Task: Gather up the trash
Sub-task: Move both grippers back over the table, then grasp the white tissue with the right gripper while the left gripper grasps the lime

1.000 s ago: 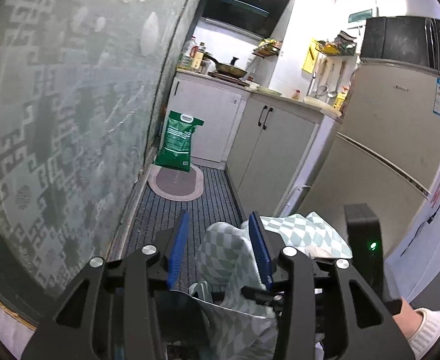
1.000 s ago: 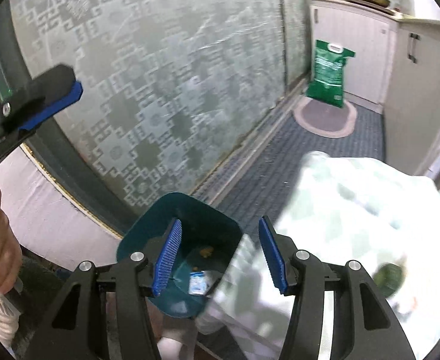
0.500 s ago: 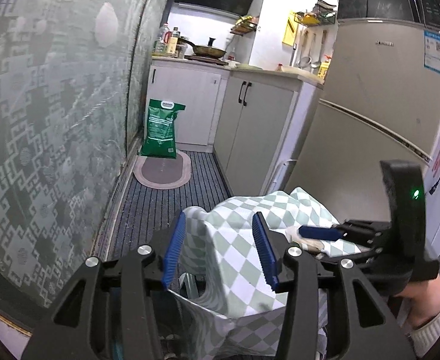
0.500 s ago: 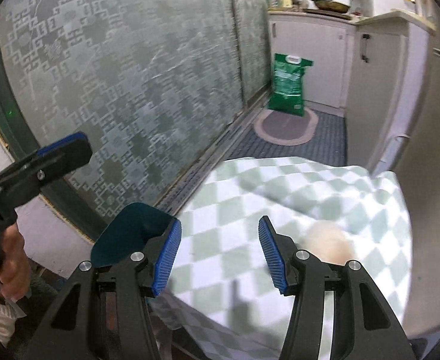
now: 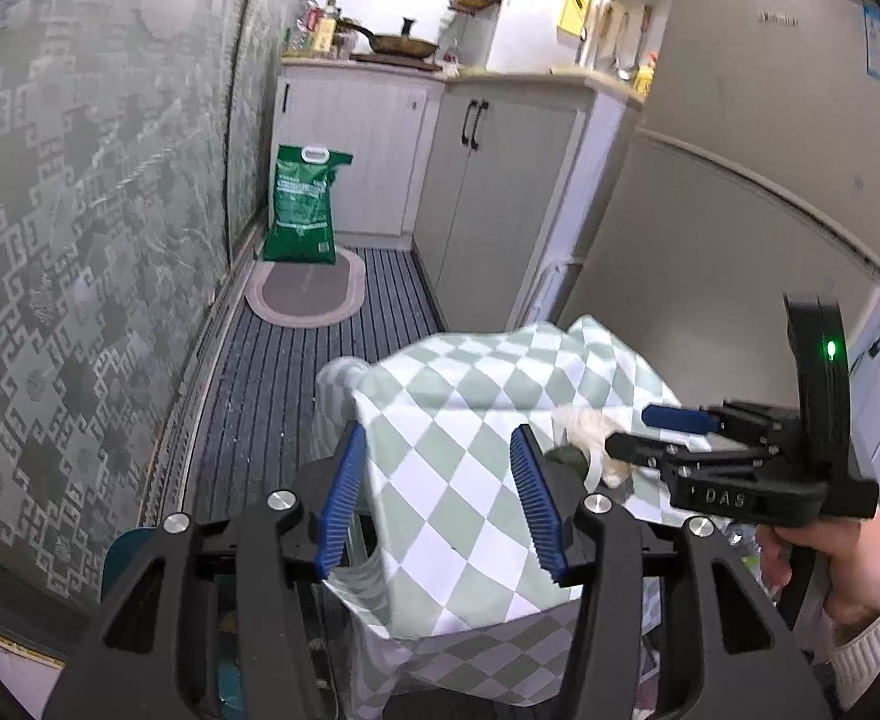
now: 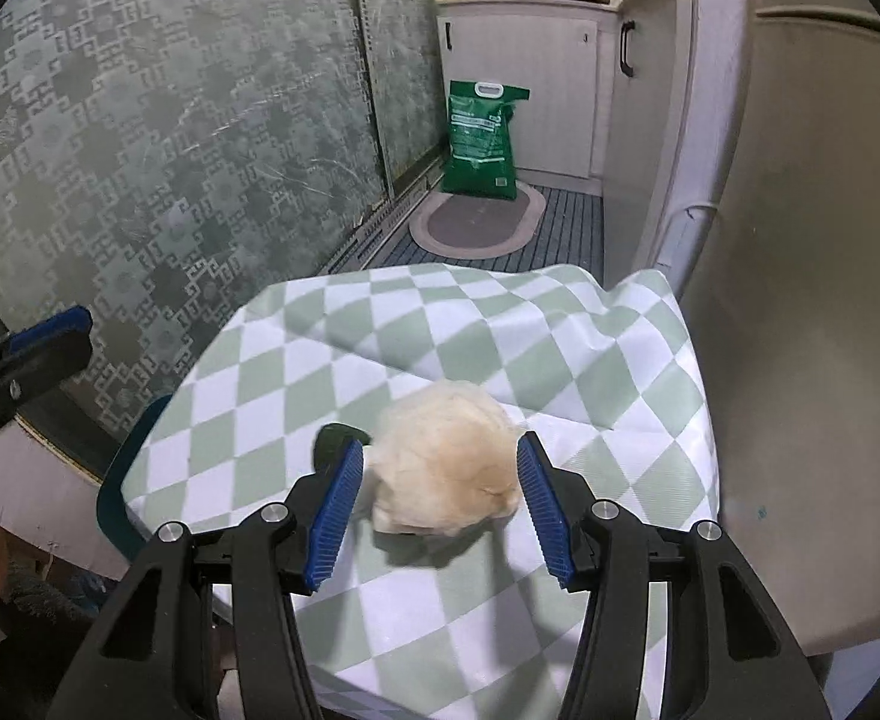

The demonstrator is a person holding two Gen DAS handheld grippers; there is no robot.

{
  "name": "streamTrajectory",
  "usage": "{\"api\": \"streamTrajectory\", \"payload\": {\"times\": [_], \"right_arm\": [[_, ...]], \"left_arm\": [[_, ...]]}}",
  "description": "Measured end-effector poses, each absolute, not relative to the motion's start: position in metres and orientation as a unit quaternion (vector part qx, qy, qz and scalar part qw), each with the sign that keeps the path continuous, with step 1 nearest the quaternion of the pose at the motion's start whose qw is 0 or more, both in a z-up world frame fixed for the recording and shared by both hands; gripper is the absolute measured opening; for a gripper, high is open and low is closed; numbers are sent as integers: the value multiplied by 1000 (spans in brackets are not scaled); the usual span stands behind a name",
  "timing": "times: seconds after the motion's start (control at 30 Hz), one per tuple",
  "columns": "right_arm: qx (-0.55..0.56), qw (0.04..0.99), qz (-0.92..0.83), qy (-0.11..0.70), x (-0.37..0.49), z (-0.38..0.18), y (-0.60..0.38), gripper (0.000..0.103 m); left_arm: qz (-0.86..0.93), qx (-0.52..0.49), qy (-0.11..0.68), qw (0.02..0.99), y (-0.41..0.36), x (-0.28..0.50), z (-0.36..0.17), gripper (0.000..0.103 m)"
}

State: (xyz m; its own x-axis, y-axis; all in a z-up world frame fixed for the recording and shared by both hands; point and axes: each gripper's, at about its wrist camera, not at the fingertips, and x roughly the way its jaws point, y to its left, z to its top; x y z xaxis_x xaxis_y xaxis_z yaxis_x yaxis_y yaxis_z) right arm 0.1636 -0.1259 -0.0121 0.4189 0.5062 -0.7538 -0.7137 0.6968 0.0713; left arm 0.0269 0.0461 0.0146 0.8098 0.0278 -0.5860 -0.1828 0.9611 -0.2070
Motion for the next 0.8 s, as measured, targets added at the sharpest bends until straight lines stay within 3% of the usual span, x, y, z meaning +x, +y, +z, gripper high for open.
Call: {"api": "streamTrajectory", "payload": {"times": [0.1, 0.17, 0.2, 0.3, 0.4, 0.8], "right_arm": [[-118, 826, 374, 405, 172, -18, -127, 53], [-108, 823, 375, 412, 176, -20, -129, 46], [-108, 820, 376, 417, 179, -23, -129, 38], [-114, 813, 382, 425, 180, -31, -130, 32], [-97, 813, 388, 422, 182, -28, -135, 12], [-46, 828, 394, 397, 190, -6, -164, 10]], "left_arm": [[47, -116, 325, 938, 34, 37, 5, 53], [42, -110, 336, 935, 28, 42, -2, 53], [40, -107, 342, 933, 26, 44, -5, 53], [27, -105, 366, 924, 19, 54, -19, 53], [26, -93, 377, 921, 11, 61, -28, 53], [18, -84, 387, 918, -7, 79, -36, 55]]}}
